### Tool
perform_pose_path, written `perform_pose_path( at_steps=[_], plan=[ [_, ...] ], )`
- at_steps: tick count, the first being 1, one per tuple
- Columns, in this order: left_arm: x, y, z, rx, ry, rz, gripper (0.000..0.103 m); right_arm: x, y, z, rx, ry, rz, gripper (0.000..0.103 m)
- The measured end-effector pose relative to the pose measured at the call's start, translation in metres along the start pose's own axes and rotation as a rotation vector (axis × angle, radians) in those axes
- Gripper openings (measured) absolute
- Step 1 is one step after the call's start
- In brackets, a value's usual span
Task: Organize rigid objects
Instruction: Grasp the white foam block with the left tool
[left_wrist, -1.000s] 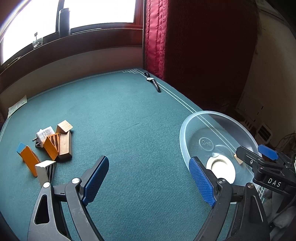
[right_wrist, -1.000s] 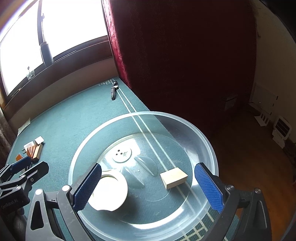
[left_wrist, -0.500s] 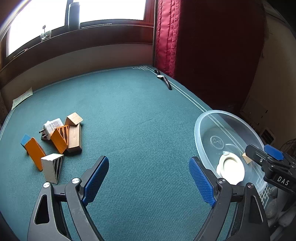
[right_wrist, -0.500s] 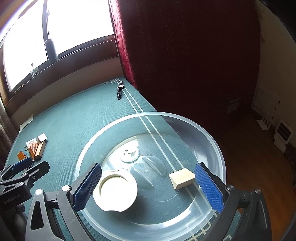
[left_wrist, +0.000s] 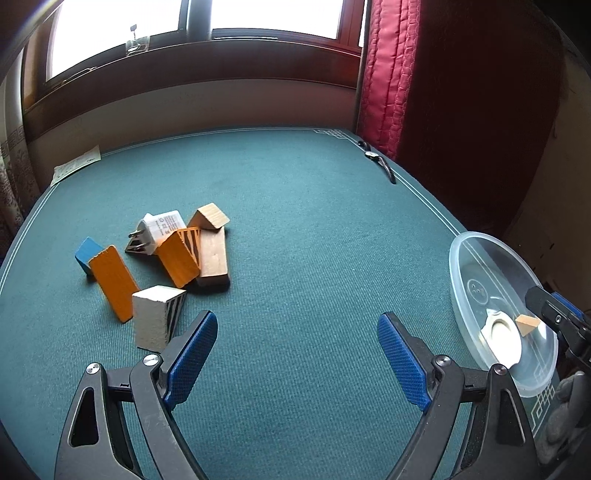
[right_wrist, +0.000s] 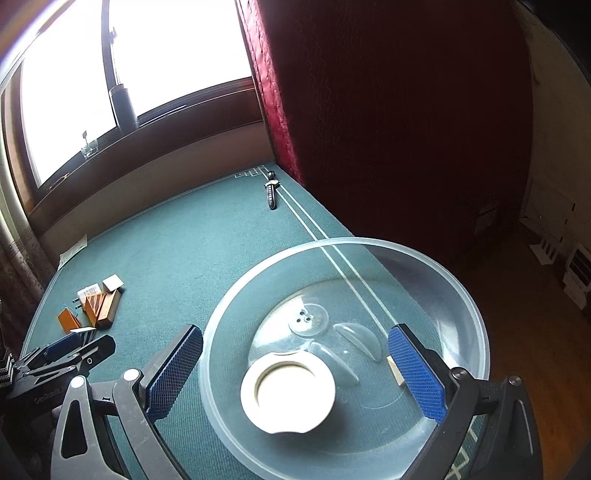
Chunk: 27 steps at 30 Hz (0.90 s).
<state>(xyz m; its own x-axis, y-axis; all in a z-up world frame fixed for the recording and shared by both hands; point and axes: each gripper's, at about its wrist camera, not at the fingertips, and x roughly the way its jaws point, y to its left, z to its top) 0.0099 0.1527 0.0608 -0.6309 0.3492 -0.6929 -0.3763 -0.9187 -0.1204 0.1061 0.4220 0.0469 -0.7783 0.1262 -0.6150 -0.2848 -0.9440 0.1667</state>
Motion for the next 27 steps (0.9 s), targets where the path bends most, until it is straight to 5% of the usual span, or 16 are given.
perform_pose_path(
  at_steps=[20, 27],
  plan=[
    [-0.003, 0.09, -0.005, -0.139, -0.022, 0.166, 0.088, 0.014, 0.092, -0.01, -0.15, 0.019, 0.173, 0.102],
    [0.014, 0.099, -0.002, -0.146, 0.031, 0.158, 0.063, 0.02, 0.111, -0.017, -0.179, 0.043, 0.219, 0.102]
  ],
)
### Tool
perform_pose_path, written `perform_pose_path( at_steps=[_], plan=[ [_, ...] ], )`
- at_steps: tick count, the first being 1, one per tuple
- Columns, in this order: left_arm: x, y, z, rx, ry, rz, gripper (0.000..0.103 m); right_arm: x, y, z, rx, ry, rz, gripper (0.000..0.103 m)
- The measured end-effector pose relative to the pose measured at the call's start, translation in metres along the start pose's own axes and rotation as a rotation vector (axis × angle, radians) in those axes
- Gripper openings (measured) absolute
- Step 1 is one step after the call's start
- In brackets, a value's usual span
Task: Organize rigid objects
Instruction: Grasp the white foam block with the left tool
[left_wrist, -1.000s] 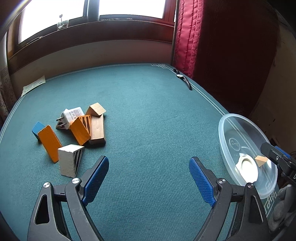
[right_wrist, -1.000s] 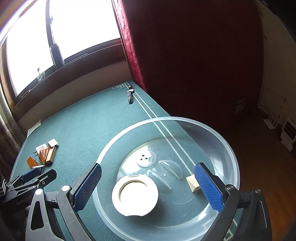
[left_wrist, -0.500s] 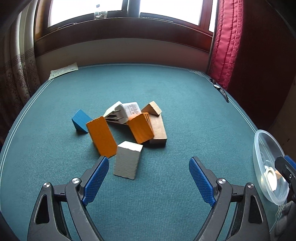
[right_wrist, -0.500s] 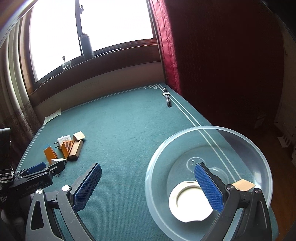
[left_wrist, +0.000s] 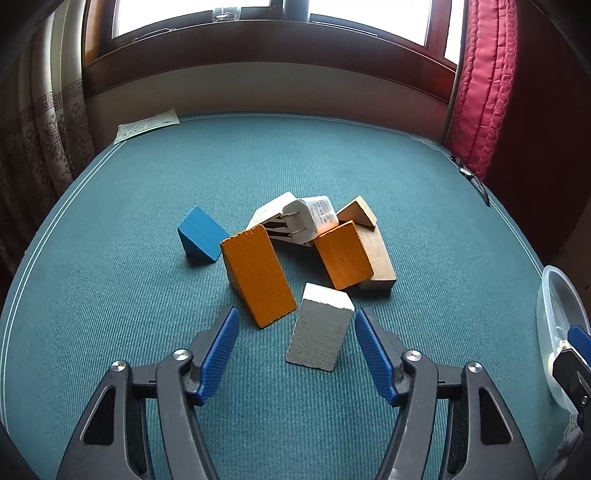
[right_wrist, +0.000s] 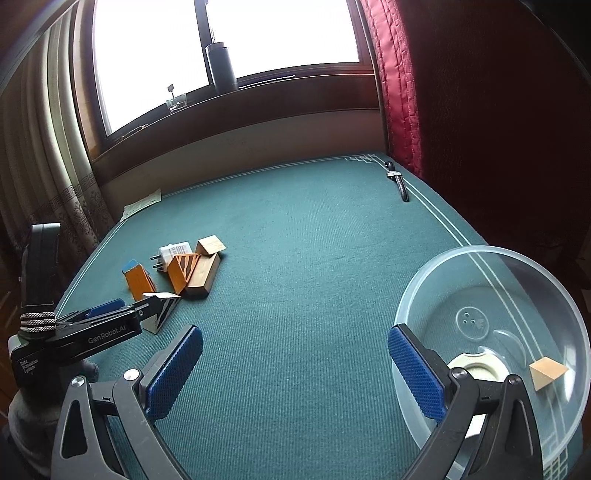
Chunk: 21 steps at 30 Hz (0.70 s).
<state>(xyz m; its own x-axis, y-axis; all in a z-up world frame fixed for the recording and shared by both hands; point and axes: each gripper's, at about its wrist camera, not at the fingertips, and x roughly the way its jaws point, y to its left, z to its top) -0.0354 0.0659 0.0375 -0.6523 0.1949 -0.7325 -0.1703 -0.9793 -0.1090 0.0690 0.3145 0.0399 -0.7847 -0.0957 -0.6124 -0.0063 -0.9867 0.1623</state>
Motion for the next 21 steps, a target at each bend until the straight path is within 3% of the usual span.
perform_pose_path(
  at_steps=[9, 11, 14, 21],
  plan=[
    [0.013, -0.015, 0.004, 0.056, 0.007, 0.014, 0.056, 0.009, 0.004, -0.004, -0.006, 0.028, 0.017, 0.102],
    [0.014, -0.015, 0.005, 0.061, 0.004, 0.022, 0.051, 0.011, 0.004, -0.005, -0.008, 0.034, 0.018, 0.102],
    [0.016, -0.014, 0.004, 0.058, 0.02, -0.008, 0.034, 0.013, 0.005, -0.005, -0.009, 0.039, 0.018, 0.102],
    [0.006, -0.008, 0.001, 0.043, -0.005, -0.011, 0.033, 0.017, 0.011, -0.006, -0.016, 0.053, 0.026, 0.102]
  ],
)
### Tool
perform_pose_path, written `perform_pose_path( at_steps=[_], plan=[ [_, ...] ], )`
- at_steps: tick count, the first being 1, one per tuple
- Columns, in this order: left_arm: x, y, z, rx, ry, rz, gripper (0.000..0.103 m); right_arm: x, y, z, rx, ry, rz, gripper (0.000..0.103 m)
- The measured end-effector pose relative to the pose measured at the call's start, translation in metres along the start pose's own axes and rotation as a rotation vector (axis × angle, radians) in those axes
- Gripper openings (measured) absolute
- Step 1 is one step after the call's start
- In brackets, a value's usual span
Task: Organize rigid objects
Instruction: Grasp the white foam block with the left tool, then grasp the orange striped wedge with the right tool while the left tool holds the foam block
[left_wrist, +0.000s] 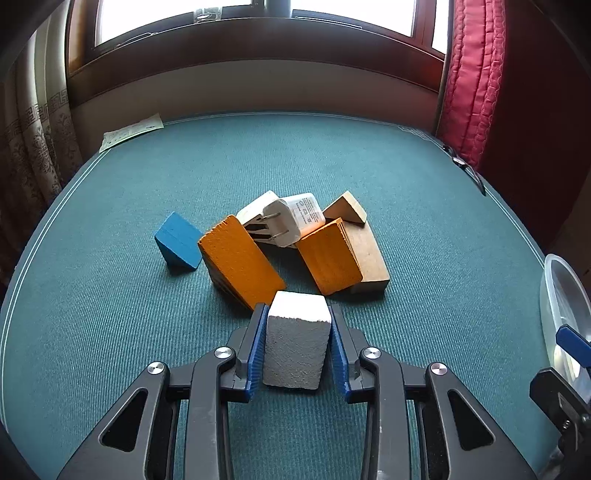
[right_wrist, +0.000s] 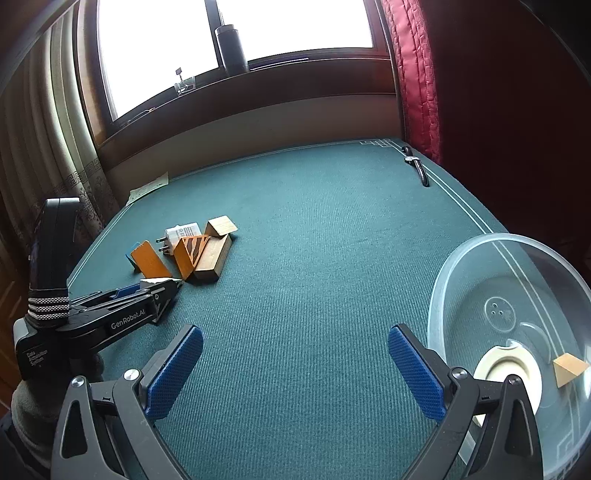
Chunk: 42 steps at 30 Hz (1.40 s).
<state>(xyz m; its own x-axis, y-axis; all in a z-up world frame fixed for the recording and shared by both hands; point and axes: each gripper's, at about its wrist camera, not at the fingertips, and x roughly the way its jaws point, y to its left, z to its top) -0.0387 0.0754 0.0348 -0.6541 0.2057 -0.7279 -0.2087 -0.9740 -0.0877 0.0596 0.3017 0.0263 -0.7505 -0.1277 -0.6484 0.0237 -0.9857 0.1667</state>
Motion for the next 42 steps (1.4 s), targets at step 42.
perform_pose_path(
  at_steps=[42],
  plan=[
    [-0.03, 0.07, -0.026, -0.137, -0.035, 0.081, 0.033, 0.1, 0.115, 0.05, -0.254, 0.093, 0.061, 0.075]
  ],
)
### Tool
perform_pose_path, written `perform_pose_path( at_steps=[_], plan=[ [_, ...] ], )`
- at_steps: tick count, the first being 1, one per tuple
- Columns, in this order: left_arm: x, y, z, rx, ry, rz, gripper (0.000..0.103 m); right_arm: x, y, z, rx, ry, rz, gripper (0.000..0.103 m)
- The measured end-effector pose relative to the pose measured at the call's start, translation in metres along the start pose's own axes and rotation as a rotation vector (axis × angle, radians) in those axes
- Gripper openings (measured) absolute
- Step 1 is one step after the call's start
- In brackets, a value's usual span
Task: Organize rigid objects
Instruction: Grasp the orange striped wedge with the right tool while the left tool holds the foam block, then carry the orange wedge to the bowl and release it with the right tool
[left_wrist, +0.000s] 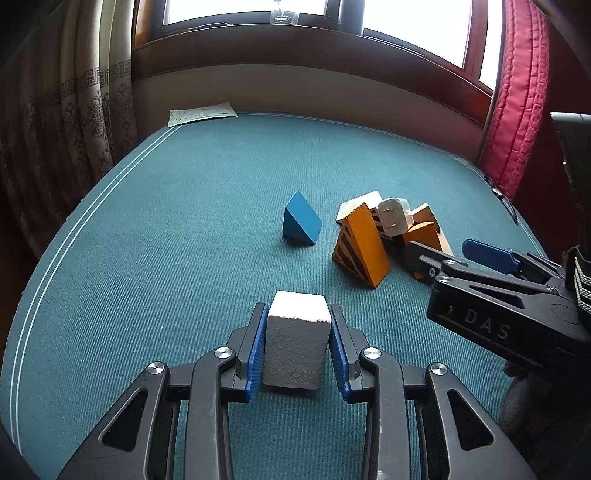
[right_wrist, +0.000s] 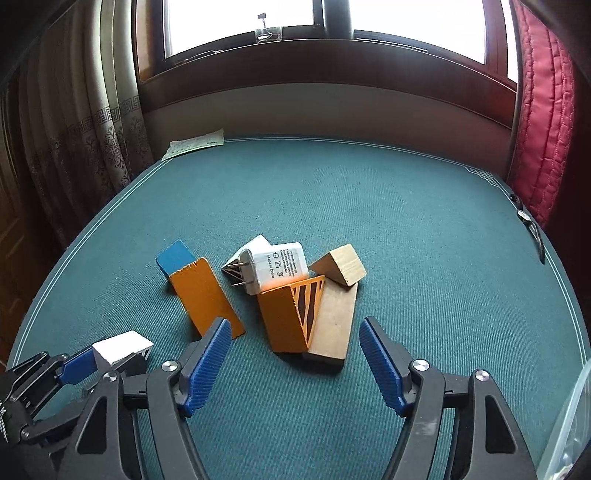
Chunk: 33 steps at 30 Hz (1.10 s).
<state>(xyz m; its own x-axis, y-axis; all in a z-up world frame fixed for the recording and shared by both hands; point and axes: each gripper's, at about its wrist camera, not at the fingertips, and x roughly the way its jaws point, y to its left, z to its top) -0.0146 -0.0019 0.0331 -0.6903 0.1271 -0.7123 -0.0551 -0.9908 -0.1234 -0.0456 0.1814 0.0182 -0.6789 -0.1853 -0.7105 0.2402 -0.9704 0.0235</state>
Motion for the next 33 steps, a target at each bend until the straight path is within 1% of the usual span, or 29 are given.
perform_pose_path(
  at_steps=[4, 10, 12, 14, 18, 25, 33],
  plan=[
    [0.001, 0.001, 0.0, -0.005, 0.009, -0.005, 0.033, 0.011, 0.006, 0.003, -0.029, 0.006, -0.023, 0.072],
    [0.003, 0.001, 0.001, -0.005, 0.017, -0.011, 0.033, 0.017, 0.01, 0.005, -0.054, 0.0, -0.071, 0.061],
    [0.004, 0.001, 0.001, -0.006, 0.019, -0.012, 0.033, 0.017, 0.009, 0.006, -0.056, -0.005, -0.086, 0.05],
    [0.004, 0.001, 0.001, -0.006, 0.02, -0.013, 0.033, 0.017, 0.007, 0.008, -0.047, -0.008, -0.08, 0.043],
    [0.004, 0.001, 0.001, -0.007, 0.02, -0.013, 0.033, 0.012, 0.001, 0.008, -0.015, -0.011, -0.052, 0.043],
    [0.004, 0.0, 0.001, -0.005, 0.015, -0.015, 0.033, -0.008, -0.009, -0.002, 0.033, -0.035, -0.016, 0.043],
    [0.001, 0.001, 0.0, -0.003, -0.004, -0.025, 0.033, -0.025, -0.023, -0.019, 0.086, -0.033, -0.004, 0.043]
  ],
)
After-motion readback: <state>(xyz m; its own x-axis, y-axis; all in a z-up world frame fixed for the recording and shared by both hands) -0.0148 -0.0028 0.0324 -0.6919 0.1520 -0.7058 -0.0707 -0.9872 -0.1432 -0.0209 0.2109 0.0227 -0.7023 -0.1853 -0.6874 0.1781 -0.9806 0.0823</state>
